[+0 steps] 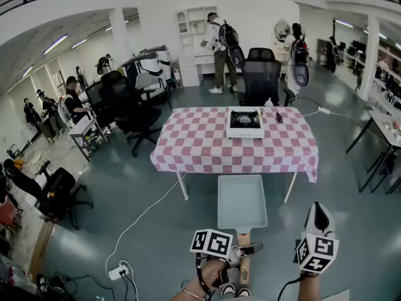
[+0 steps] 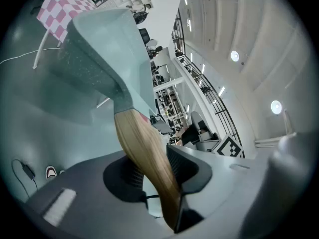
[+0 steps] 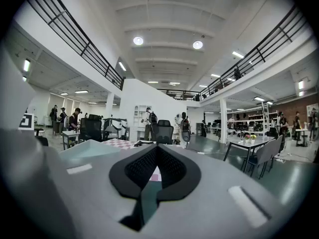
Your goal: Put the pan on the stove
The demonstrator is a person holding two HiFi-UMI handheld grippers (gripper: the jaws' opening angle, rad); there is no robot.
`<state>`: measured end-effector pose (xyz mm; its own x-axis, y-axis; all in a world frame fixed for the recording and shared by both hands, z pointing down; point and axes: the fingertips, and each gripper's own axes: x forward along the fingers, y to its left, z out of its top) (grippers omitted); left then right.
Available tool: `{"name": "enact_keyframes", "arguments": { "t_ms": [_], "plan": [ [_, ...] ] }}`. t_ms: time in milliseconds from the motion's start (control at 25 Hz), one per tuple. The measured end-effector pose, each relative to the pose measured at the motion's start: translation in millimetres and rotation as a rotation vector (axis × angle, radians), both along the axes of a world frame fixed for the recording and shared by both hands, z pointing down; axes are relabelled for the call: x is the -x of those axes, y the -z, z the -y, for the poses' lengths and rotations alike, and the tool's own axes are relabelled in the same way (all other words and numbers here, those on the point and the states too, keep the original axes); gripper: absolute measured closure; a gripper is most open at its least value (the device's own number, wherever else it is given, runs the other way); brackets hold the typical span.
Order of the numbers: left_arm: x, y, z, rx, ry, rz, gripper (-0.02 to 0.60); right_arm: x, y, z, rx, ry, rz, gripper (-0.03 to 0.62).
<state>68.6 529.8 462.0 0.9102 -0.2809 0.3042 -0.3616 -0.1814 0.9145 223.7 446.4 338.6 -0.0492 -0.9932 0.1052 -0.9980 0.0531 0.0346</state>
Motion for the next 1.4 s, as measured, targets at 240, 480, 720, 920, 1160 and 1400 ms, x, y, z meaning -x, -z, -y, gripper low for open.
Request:
{"name": "enact_keyframes", "arguments": {
  "t_ms": [240,480,720,920,1160,1400],
  "plan": [
    [0.6,1.5,6.7,-0.005,-0.001,-0.007,0.46,0.6,-0.4,8.2,0.004,-0.005,-0.009,0.585],
    [8.2,1.2,15.5,-0.007,-0.003,-0.007,0.46,8.1,-7.8,17.6,0.017,-0.016,0.007,0.585],
    [21.3,2.6,28.4,-0.007,-0.012,-0.009,0.459,14.9,-4.6,27.0,0.011,-0.05,0.008,0.585],
    [32.7,2.6,39.8,-0.021,-0.016,-0.005,0.457,18.1,-7.0,30.4,0.005,-0.079,0.016,0.585],
    [43.9,3.5,51.2,-0.024,-0.02,-0.001,0.457,23.3,-9.9,35.0,0.023,-0.099,-0.003,0.585],
    [46.4,-1.1,63.5,-0.016,-0.016,-0.007,0.456,24.6,-16.3,47.1,0.036,-0.103,-0.009,0.585]
  ]
}}
